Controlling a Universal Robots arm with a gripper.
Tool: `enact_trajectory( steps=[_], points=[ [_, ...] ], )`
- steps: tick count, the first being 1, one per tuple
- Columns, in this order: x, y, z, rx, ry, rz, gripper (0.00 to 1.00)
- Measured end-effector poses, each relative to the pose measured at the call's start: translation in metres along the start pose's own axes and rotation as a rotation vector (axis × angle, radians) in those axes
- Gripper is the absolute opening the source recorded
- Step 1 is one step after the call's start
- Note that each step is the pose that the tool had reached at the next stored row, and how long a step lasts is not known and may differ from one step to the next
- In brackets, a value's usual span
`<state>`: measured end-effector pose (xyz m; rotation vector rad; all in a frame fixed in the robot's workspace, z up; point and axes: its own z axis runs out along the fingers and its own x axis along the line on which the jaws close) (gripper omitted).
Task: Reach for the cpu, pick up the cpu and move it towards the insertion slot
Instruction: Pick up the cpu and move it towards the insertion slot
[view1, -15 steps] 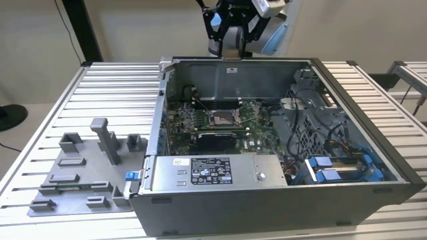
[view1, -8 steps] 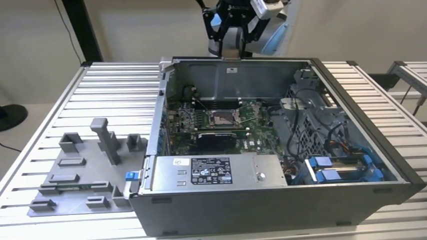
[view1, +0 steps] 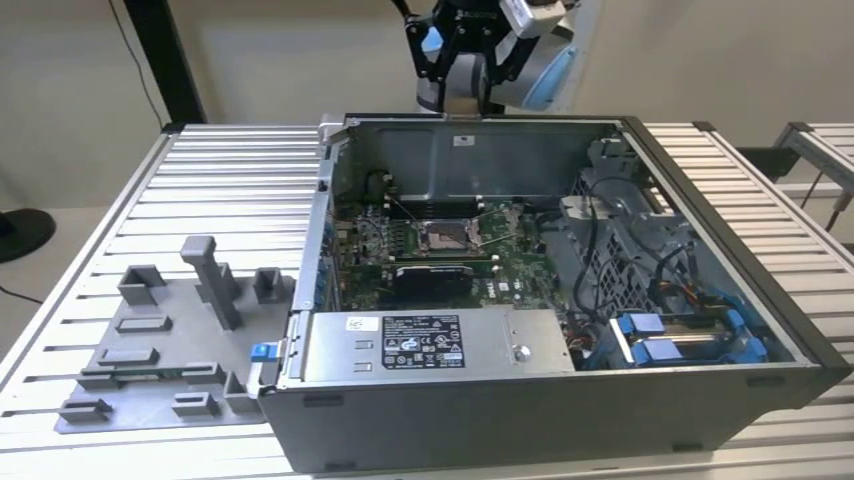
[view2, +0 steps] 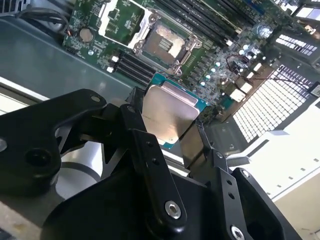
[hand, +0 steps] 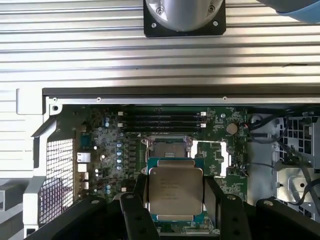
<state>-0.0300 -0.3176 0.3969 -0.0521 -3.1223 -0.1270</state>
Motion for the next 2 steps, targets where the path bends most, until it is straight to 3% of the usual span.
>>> enact_trajectory(
  steps=[2],
  points=[
    [0.0000, 0.0000, 0.0000, 0.0000, 0.0000, 0.000, 0.00]
  ],
)
